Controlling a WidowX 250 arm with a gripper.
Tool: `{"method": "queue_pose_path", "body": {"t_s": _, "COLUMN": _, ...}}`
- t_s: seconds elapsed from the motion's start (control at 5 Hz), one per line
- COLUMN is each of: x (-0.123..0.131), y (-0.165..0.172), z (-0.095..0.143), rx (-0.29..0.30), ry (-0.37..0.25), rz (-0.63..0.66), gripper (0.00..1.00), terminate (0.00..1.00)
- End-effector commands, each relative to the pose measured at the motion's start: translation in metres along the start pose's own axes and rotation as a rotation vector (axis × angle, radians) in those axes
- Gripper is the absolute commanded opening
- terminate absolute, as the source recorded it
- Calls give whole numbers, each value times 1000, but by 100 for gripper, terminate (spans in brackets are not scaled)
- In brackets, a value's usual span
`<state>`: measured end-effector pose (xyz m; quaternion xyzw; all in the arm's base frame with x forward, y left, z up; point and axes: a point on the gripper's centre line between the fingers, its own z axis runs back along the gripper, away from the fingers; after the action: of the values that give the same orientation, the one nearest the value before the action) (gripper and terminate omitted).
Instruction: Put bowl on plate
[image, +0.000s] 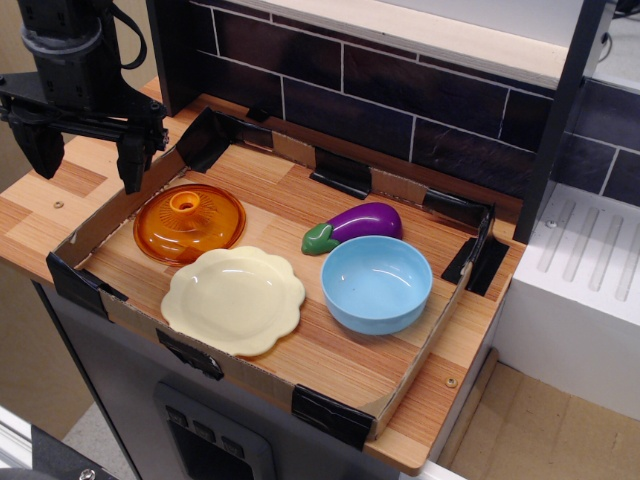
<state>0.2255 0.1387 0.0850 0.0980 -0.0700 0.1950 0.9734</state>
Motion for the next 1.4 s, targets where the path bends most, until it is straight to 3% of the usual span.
{"method": "queue_pose_path", "body": {"t_s": 0.0, "x": 0, "y": 0, "z": 0, "rx": 0, "ry": 0, "rz": 0, "gripper": 100, "terminate": 0}}
{"method": "queue_pose_path", "body": {"t_s": 0.6, "x": -6, "y": -99, "z": 22, "rx": -105, "ry": 24, "rz": 36, "gripper": 100, "terminate": 0}}
{"method": "queue_pose_path", "body": {"t_s": 1.0, "x": -20, "y": -152, "z": 9, "rx": -183, "ry": 24, "rz": 22, "gripper": 100, "terminate": 0}}
{"method": "queue_pose_path", "body": {"t_s": 1.2, "x": -24, "y": -169, "z": -3, "rx": -188, "ry": 10, "rz": 10, "gripper": 100, "terminate": 0}}
